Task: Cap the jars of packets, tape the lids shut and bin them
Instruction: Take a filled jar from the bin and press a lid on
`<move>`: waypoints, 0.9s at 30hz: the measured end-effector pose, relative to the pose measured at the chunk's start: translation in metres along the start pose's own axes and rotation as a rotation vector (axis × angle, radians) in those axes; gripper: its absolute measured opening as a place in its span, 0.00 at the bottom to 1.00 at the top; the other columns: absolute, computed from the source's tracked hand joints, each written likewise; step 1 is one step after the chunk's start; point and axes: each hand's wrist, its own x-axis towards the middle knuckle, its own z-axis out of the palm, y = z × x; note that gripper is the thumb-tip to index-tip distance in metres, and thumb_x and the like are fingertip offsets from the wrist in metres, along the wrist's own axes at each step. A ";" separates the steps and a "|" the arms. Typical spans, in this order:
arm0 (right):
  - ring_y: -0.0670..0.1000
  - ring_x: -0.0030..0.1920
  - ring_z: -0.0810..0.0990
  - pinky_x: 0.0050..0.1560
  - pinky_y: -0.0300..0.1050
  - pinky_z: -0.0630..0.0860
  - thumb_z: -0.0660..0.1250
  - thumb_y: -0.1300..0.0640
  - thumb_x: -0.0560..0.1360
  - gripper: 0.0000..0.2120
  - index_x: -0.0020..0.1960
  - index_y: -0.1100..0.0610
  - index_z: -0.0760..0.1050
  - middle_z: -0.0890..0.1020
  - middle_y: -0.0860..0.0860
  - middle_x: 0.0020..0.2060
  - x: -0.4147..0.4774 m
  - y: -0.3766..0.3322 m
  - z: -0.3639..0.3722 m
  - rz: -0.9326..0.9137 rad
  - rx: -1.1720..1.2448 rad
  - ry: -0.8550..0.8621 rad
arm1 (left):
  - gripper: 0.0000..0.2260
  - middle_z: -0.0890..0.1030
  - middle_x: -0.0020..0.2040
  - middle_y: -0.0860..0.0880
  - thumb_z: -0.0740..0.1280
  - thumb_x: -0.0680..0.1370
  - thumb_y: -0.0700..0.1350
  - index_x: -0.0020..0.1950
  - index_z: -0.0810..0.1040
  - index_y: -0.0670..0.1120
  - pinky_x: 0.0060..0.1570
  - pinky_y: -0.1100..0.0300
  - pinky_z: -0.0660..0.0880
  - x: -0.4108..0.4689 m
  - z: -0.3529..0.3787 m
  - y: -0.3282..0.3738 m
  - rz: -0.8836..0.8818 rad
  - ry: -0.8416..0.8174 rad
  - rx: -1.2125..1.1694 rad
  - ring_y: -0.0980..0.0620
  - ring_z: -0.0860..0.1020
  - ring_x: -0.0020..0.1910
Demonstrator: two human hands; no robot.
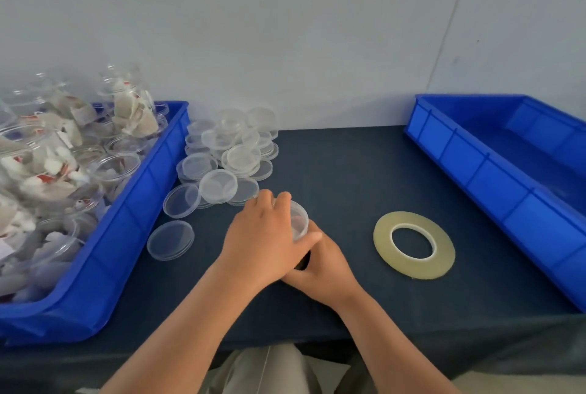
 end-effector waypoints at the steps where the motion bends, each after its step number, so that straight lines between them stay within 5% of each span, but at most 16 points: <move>1: 0.48 0.57 0.84 0.53 0.50 0.83 0.80 0.48 0.70 0.29 0.68 0.41 0.74 0.83 0.40 0.57 -0.001 0.001 0.000 0.005 -0.001 0.019 | 0.38 0.70 0.68 0.52 0.63 0.75 0.74 0.77 0.64 0.53 0.61 0.54 0.72 0.002 0.001 -0.004 0.044 -0.003 -0.044 0.49 0.72 0.67; 5: 0.47 0.58 0.83 0.53 0.52 0.83 0.81 0.46 0.67 0.32 0.68 0.43 0.72 0.81 0.39 0.58 -0.004 0.002 0.001 0.020 0.032 0.053 | 0.32 0.70 0.65 0.60 0.67 0.72 0.72 0.71 0.66 0.61 0.60 0.60 0.67 0.008 -0.003 -0.025 0.219 -0.078 -0.163 0.55 0.71 0.65; 8: 0.47 0.60 0.83 0.55 0.51 0.84 0.84 0.46 0.66 0.41 0.72 0.40 0.66 0.80 0.39 0.62 -0.001 -0.001 0.003 0.051 0.092 -0.007 | 0.31 0.72 0.62 0.61 0.65 0.71 0.76 0.68 0.66 0.61 0.56 0.60 0.67 0.008 0.000 -0.016 0.193 -0.053 -0.125 0.56 0.71 0.61; 12: 0.50 0.57 0.85 0.53 0.57 0.85 0.83 0.49 0.67 0.33 0.68 0.41 0.72 0.83 0.43 0.58 -0.001 -0.003 -0.003 0.068 0.135 0.015 | 0.26 0.74 0.59 0.63 0.65 0.73 0.72 0.65 0.70 0.61 0.53 0.62 0.68 0.008 -0.002 -0.007 0.139 -0.012 -0.241 0.59 0.75 0.57; 17: 0.63 0.59 0.82 0.61 0.71 0.77 0.78 0.68 0.68 0.34 0.71 0.57 0.71 0.82 0.59 0.58 -0.007 -0.009 -0.017 0.040 0.379 -0.130 | 0.22 0.77 0.61 0.64 0.75 0.72 0.61 0.62 0.73 0.64 0.58 0.61 0.73 0.009 -0.022 -0.024 0.451 -0.177 -0.396 0.61 0.75 0.63; 19: 0.62 0.63 0.80 0.66 0.62 0.77 0.75 0.70 0.68 0.34 0.72 0.58 0.71 0.80 0.60 0.60 -0.012 -0.012 -0.022 0.020 0.453 -0.222 | 0.22 0.74 0.67 0.62 0.78 0.73 0.57 0.64 0.76 0.65 0.66 0.61 0.72 0.007 -0.028 -0.031 0.556 -0.320 -0.488 0.56 0.71 0.71; 22: 0.54 0.67 0.79 0.67 0.47 0.76 0.74 0.75 0.70 0.37 0.74 0.53 0.70 0.80 0.51 0.65 -0.025 -0.018 -0.023 -0.005 0.543 -0.267 | 0.30 0.60 0.75 0.68 0.77 0.71 0.64 0.72 0.73 0.73 0.73 0.58 0.68 -0.002 -0.039 -0.041 0.524 -0.483 -0.541 0.59 0.59 0.79; 27: 0.51 0.61 0.84 0.57 0.54 0.85 0.83 0.56 0.70 0.36 0.70 0.37 0.71 0.83 0.44 0.62 -0.040 -0.033 -0.025 0.117 0.384 0.027 | 0.41 0.61 0.77 0.74 0.73 0.68 0.76 0.78 0.60 0.75 0.72 0.57 0.70 -0.032 -0.047 -0.034 0.351 -0.344 -0.539 0.71 0.62 0.76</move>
